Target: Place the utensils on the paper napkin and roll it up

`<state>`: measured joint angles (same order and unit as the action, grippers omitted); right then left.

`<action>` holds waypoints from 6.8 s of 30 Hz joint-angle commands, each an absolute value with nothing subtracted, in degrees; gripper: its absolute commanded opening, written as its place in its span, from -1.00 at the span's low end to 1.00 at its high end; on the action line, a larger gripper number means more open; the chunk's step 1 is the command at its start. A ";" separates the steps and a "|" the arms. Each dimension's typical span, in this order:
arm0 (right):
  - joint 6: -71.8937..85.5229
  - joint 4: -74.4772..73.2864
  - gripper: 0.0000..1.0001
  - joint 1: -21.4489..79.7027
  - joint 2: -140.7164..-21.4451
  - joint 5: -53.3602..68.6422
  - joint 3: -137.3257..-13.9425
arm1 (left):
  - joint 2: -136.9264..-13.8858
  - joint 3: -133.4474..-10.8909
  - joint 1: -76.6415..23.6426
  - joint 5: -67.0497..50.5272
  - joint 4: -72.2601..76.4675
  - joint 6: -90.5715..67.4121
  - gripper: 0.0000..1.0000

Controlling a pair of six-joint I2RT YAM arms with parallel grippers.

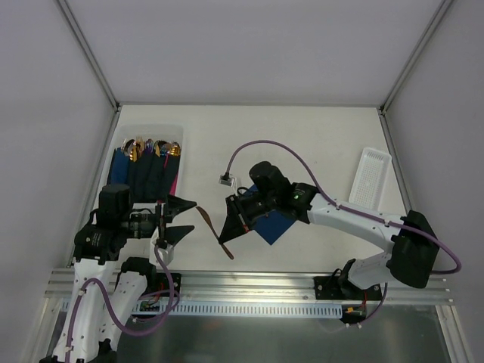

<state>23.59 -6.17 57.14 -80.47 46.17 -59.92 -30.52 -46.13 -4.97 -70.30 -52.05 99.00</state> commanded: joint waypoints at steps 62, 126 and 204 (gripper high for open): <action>-23.11 -65.65 0.25 67.65 -70.65 -16.58 -95.18 | -99.40 -83.32 -21.35 -64.86 -86.84 47.91 -1.00; -33.05 -55.99 -1.00 76.73 -84.99 -28.12 -83.85 | -101.08 -82.35 -30.06 -69.79 -86.92 36.74 -0.89; 21.71 -17.05 -0.61 35.33 -97.57 -2.37 -61.70 | -53.26 -59.06 -0.79 -40.51 -20.04 -7.83 0.98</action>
<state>21.45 -18.15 35.48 -98.43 -3.07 -59.79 -53.98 -58.11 -0.91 -38.83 -21.69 -9.39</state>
